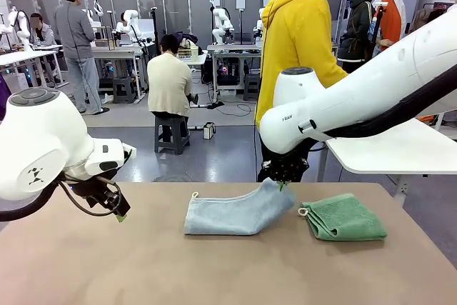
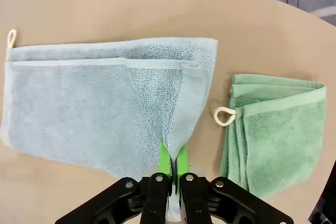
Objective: Fold the towels and place them in the basket.
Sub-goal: When a person lays out a Towel with hook on the table, fold it in half twice.
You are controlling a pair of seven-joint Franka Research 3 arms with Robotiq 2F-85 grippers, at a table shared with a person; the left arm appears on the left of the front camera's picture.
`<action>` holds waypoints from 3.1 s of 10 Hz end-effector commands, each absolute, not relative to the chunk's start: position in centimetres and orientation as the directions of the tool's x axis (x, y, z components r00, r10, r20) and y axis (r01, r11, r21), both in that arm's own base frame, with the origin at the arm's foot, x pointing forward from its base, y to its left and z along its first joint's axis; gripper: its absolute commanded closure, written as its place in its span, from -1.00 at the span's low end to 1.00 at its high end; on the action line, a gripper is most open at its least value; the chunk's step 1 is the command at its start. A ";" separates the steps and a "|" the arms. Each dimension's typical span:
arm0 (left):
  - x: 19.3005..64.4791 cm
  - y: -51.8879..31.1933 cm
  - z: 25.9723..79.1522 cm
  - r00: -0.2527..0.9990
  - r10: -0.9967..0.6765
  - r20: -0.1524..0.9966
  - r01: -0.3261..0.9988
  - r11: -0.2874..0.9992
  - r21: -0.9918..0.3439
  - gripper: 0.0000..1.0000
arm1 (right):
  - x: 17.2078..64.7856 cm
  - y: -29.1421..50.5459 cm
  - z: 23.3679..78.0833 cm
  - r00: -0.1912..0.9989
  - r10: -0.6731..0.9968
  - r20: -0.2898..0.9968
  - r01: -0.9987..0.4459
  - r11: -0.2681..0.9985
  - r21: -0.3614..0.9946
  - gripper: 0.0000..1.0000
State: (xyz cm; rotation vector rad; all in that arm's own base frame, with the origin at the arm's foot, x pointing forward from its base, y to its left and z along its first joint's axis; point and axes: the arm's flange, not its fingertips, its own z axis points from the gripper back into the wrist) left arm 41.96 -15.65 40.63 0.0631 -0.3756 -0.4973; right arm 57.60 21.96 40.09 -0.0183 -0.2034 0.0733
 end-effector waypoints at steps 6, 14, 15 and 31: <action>42.3 -16.0 40.8 0.822 -0.465 0.329 0.441 0.885 0.149 -1.00 | 56.2 29.9 40.7 0.971 0.178 0.160 -0.196 0.975 0.105 1.00; 42.3 -16.0 40.8 0.822 -0.465 0.329 0.441 0.885 0.149 -1.00 | 57.2 39.1 37.2 0.991 0.062 0.114 -0.091 0.959 0.268 1.00; 42.3 -16.0 40.8 0.822 -0.465 0.329 0.441 0.885 0.149 -1.00 | 57.3 39.7 36.7 0.991 0.047 0.123 -0.078 0.960 0.268 1.00; 42.3 -16.0 40.8 0.822 -0.465 0.329 0.441 0.885 0.149 -1.00 | 56.8 35.6 37.8 0.988 0.104 0.114 -0.140 0.916 0.375 -1.00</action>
